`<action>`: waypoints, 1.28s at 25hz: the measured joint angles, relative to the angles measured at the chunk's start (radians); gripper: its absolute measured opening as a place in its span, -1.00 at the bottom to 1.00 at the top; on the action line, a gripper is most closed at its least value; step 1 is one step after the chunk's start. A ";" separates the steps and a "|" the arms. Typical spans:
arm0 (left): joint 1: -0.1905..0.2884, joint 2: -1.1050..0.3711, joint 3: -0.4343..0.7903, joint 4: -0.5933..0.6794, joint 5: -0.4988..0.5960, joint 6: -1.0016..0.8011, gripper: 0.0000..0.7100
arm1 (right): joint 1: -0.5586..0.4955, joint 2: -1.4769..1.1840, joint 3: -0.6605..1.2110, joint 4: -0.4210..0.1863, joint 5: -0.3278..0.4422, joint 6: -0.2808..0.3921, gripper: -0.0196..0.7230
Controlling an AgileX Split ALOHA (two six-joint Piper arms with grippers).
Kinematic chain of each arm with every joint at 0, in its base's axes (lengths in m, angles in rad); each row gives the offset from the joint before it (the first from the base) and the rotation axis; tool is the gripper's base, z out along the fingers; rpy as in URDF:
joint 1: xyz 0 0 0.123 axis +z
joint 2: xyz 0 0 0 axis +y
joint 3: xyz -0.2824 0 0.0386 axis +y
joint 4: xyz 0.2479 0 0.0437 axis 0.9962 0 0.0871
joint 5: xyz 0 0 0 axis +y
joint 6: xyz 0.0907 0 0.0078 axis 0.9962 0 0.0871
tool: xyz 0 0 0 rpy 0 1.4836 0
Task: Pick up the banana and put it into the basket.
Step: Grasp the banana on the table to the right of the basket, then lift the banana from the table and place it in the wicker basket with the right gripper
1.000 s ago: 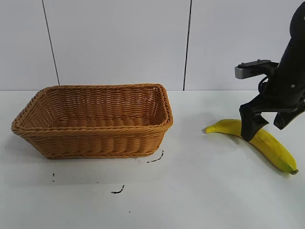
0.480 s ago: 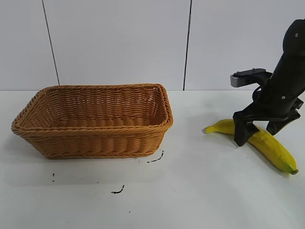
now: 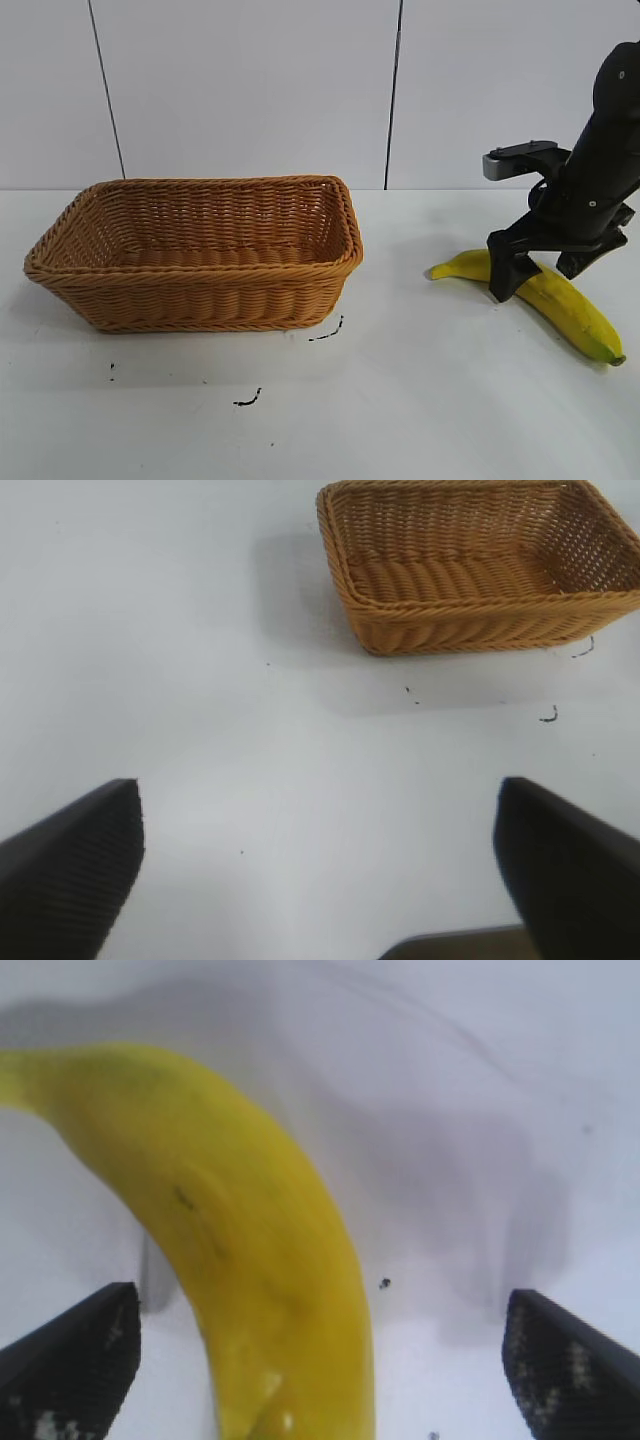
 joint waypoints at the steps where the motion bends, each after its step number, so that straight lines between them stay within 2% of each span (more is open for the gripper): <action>1: 0.000 0.000 0.000 0.000 0.000 0.000 0.94 | 0.000 0.000 0.000 0.000 -0.001 -0.002 -0.11; 6: 0.000 0.000 0.000 0.000 0.000 0.000 0.94 | 0.001 -0.001 0.000 0.000 0.003 -0.034 -0.11; 18: 0.000 0.000 0.000 -0.001 0.000 0.000 0.94 | 0.116 -0.257 -0.020 -0.018 0.187 0.002 -0.11; 23: 0.000 0.000 0.000 0.000 0.000 0.000 0.94 | 0.165 -0.272 -0.166 -0.023 0.299 0.090 -0.11; 25: 0.000 0.000 0.000 0.000 0.000 0.000 0.94 | 0.190 -0.268 -0.240 -0.027 0.328 0.096 -0.11; 32: 0.000 0.000 0.000 0.000 0.000 0.000 0.94 | 0.308 -0.148 -0.475 -0.045 0.351 0.089 -0.11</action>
